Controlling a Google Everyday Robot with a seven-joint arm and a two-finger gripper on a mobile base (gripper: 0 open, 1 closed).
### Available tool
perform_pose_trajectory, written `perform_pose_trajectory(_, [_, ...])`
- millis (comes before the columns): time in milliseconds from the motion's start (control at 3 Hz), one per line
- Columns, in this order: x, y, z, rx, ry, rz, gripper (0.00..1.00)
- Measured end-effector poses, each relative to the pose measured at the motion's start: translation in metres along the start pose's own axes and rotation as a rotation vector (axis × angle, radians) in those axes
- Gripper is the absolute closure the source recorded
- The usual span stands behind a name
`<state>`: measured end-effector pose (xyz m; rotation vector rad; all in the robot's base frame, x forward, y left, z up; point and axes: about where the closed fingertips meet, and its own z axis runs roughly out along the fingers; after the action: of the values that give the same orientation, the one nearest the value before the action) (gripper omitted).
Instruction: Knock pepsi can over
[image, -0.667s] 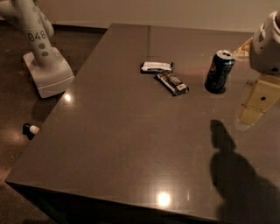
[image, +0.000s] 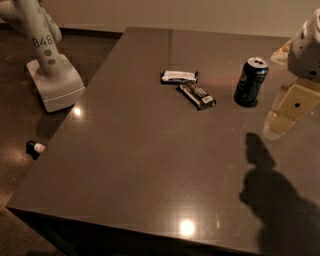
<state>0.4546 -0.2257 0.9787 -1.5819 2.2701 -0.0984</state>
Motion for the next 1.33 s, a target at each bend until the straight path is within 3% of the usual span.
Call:
perform_pose_trajectory(333, [0.007,-0.033,0.010,0.033,-0.050,0.143,0.00])
perform_pose_trajectory(667, [0.008,-0.063,0.023,0.062,-0.100,0.245,0.00])
perform_pose_trajectory(1000, [0.010,-0.107,0.044,0.127,-0.200,0.407,0.00])
perform_pose_trajectory(1333, [0.011,-0.133,0.057,0.157,-0.267,0.509,0.00])
